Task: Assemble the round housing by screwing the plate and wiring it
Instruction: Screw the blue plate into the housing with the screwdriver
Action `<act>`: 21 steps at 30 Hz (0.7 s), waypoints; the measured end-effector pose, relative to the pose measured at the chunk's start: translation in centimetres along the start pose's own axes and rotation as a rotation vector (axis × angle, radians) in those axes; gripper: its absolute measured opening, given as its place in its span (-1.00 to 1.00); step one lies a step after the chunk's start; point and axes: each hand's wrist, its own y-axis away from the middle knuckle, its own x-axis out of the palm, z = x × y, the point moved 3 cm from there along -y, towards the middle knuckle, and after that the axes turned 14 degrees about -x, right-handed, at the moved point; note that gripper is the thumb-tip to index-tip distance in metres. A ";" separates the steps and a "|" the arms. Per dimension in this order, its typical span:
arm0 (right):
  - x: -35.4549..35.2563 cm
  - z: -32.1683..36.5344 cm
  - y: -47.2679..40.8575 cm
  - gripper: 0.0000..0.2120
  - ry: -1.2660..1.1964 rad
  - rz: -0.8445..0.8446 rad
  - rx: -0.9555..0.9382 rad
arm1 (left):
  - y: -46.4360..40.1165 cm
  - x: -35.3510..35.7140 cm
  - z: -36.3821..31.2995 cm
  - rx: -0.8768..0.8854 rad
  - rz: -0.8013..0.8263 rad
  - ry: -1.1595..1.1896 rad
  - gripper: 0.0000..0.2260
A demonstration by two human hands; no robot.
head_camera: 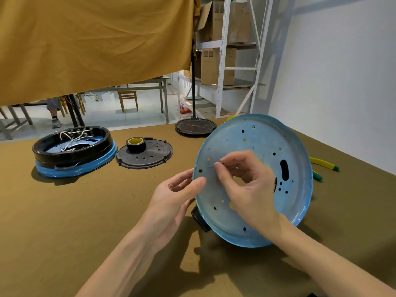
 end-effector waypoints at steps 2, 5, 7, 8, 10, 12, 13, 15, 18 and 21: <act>0.2 0.0 0.0 -0.94 0.014 0.040 0.002 | 0.0 0.0 0.0 0.005 0.004 0.010 -0.52; 0.5 0.1 -0.3 -0.94 0.064 0.088 -0.002 | -0.1 0.0 0.0 0.008 -0.007 -0.001 -0.50; 0.6 0.2 -0.5 -0.94 0.082 0.115 -0.014 | -0.1 0.0 0.0 0.009 -0.033 -0.014 -0.48; 0.7 0.2 -0.6 -0.94 0.088 0.127 -0.026 | -0.1 0.0 0.0 0.010 -0.047 -0.014 -0.47; 0.7 0.4 -0.7 -0.94 0.093 0.152 -0.066 | -0.1 0.0 0.1 0.022 -0.082 -0.032 -0.44; 0.8 0.5 -0.8 -0.94 0.093 0.177 -0.106 | -0.1 0.0 0.2 0.061 -0.132 -0.106 -0.42; 0.8 0.7 -0.8 -0.94 0.097 0.190 -0.119 | -0.1 0.0 0.2 0.082 -0.159 -0.147 -0.41; 0.9 1.0 -0.9 -0.94 0.115 0.220 -0.146 | 0.0 0.1 0.3 0.109 -0.196 -0.195 -0.40; 0.9 1.5 -1.2 -0.93 0.157 0.268 -0.180 | 0.2 0.2 0.3 0.117 -0.220 -0.196 -0.41; 0.9 2.1 -2.1 -0.89 0.233 0.329 -0.210 | 0.4 0.2 0.3 0.107 -0.200 -0.179 -0.49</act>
